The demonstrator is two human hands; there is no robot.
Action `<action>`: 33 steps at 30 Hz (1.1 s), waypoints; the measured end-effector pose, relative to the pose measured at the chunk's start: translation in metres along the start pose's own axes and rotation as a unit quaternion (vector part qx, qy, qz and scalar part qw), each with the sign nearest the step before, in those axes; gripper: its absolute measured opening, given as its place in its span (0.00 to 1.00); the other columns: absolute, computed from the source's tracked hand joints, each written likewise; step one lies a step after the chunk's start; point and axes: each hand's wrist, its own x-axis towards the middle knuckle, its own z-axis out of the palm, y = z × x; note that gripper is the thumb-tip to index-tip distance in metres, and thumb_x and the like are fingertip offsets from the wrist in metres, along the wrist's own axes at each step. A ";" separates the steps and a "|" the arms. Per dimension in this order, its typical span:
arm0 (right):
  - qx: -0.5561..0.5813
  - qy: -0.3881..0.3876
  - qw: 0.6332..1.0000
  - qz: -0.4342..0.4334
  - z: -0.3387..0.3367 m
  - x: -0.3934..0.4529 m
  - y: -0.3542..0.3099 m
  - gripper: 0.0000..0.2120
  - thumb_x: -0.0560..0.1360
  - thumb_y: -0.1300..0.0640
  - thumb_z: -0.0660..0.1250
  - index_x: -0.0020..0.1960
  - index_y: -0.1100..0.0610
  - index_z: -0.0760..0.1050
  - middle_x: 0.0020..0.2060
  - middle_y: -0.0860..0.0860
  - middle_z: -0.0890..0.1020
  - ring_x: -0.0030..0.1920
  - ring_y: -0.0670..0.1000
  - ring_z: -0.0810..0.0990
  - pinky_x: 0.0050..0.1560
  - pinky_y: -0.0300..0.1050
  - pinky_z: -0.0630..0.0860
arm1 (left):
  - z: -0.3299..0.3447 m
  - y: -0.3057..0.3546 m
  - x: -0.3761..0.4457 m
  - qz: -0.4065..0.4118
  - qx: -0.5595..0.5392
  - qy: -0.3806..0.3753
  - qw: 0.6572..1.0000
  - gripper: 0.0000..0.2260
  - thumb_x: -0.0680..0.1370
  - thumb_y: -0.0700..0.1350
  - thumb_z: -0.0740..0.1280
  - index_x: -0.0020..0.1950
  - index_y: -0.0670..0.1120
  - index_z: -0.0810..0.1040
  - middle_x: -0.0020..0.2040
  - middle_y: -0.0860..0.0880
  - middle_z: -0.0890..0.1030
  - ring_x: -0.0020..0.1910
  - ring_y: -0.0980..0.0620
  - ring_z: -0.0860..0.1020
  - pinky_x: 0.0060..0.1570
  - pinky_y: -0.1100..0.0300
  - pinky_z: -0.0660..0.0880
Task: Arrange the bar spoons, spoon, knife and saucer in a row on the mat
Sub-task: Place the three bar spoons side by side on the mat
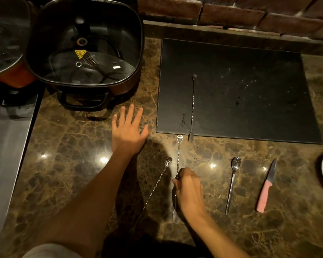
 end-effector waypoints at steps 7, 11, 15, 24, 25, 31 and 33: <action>0.008 -0.017 1.000 0.014 -0.009 0.006 -0.004 0.06 0.76 0.67 0.59 0.41 0.59 0.69 0.38 0.54 0.77 0.38 0.54 0.75 0.38 0.52 0.72 | 0.003 -0.002 -0.001 0.007 0.005 0.013 1.000 0.27 0.81 0.58 0.57 0.79 0.50 0.68 0.80 0.43 0.68 0.79 0.39 0.64 0.75 0.38 0.61; 0.067 -0.015 0.997 0.027 -0.013 0.008 0.000 0.06 0.73 0.67 0.60 0.38 0.63 0.70 0.33 0.53 0.74 0.35 0.48 0.68 0.33 0.49 0.67 | 0.004 -0.001 0.000 0.000 0.001 0.014 1.000 0.27 0.81 0.58 0.57 0.79 0.50 0.68 0.80 0.43 0.68 0.79 0.39 0.64 0.75 0.38 0.60; 0.091 -0.023 0.995 0.034 -0.014 0.011 0.000 0.04 0.73 0.64 0.61 0.40 0.63 0.73 0.34 0.56 0.77 0.34 0.47 0.68 0.33 0.52 0.69 | 0.006 -0.002 0.000 0.006 -0.003 0.026 1.000 0.26 0.81 0.58 0.58 0.78 0.50 0.69 0.79 0.43 0.68 0.79 0.39 0.65 0.75 0.38 0.61; 0.163 -0.078 0.978 0.105 -0.017 0.015 -0.012 0.07 0.73 0.66 0.64 0.41 0.54 0.74 0.40 0.54 0.81 0.40 0.52 0.82 0.41 0.51 0.80 | 0.010 -0.005 -0.001 0.018 0.001 0.043 0.999 0.25 0.83 0.57 0.57 0.78 0.49 0.69 0.79 0.42 0.68 0.79 0.39 0.65 0.75 0.38 0.61; 0.166 -0.071 0.979 0.099 -0.019 0.017 -0.014 0.08 0.73 0.66 0.64 0.40 0.54 0.73 0.40 0.54 0.81 0.42 0.53 0.82 0.43 0.53 0.80 | 0.010 -0.005 -0.001 0.018 0.002 0.043 0.999 0.25 0.83 0.58 0.57 0.78 0.49 0.69 0.79 0.42 0.68 0.79 0.39 0.65 0.75 0.38 0.61; 0.189 0.004 0.978 0.084 -0.040 0.080 -0.031 0.04 0.75 0.65 0.64 0.42 0.59 0.75 0.37 0.51 0.79 0.39 0.51 0.77 0.31 0.32 0.70 | 0.009 -0.005 -0.001 0.022 0.001 0.042 0.999 0.25 0.84 0.58 0.53 0.79 0.49 0.68 0.79 0.42 0.69 0.79 0.39 0.65 0.76 0.38 0.61; 0.160 0.038 0.984 0.069 -0.048 0.114 -0.039 0.04 0.75 0.64 0.65 0.43 0.60 0.77 0.39 0.53 0.80 0.41 0.51 0.77 0.35 0.36 0.68 | 0.007 -0.004 -0.001 0.020 0.000 0.038 0.999 0.26 0.84 0.59 0.53 0.79 0.49 0.69 0.79 0.43 0.69 0.79 0.39 0.65 0.76 0.38 0.61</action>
